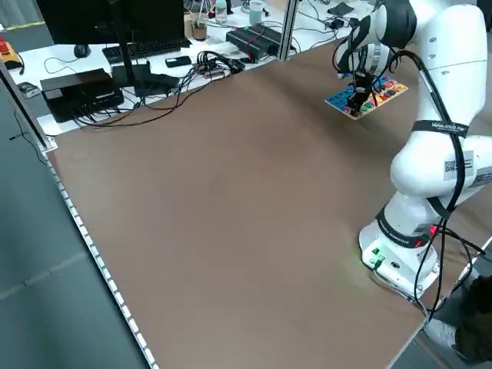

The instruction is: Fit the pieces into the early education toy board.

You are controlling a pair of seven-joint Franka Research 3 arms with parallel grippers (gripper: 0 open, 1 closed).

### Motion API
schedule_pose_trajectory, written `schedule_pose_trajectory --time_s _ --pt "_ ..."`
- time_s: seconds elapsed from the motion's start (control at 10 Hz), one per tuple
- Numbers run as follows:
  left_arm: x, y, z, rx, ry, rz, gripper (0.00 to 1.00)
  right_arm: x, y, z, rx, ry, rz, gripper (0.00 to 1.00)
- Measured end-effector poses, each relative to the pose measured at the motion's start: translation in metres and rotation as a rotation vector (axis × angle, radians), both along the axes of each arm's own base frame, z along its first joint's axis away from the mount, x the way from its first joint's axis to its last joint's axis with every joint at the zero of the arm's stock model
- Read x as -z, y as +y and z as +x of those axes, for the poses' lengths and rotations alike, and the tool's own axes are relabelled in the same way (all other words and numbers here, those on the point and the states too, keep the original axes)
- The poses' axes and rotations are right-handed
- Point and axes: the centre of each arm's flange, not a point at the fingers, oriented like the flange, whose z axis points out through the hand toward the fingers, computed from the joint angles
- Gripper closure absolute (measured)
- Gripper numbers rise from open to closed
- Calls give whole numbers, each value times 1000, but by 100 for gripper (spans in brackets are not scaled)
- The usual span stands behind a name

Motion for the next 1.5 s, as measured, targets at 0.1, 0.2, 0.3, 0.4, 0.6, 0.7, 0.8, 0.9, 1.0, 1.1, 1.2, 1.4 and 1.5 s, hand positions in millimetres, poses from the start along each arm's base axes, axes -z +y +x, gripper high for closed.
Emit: schedule_pose_trajectory --time_s 0.1,0.2,0.3,0.4,0.6,0.7,0.8,0.9,1.0,1.1,1.2,1.4,1.5 --pt "0 0 0 -4 1 1 74 0 0 0 0 0 0 1" --pt "0 1 0 -12 3 5 74 0 0 0 0 0 0 1" --pt "1 2 0 -14 10 12 74 0 0 0 0 0 0 1" --pt "3 3 -1 -13 16 18 74 0 0 0 0 0 0 1" --pt "4 3 -2 -12 18 21 74 0 0 0 0 1 0 1" --pt "4 3 -2 -12 18 21 74 0 0 0 0 1 0 1" --pt "4 3 -2 -12 18 21 74 0 0 0 0 1 0 1" --pt "4 3 -2 -12 18 21 74 0 0 0 0 1 0 1" --pt "4 3 -2 -12 18 21 74 0 0 0 1 1 0 1" --pt "4 3 -2 -12 18 21 74 0 0 0 1 1 0 1" --pt "4 3 -2 -12 18 21 74 0 0 0 1 1 0 1" --pt "4 3 -2 -12 18 21 74 0 0 0 1 1 0 1" --pt "4 3 -2 -12 18 21 74 0 0 0 1 1 0 1"
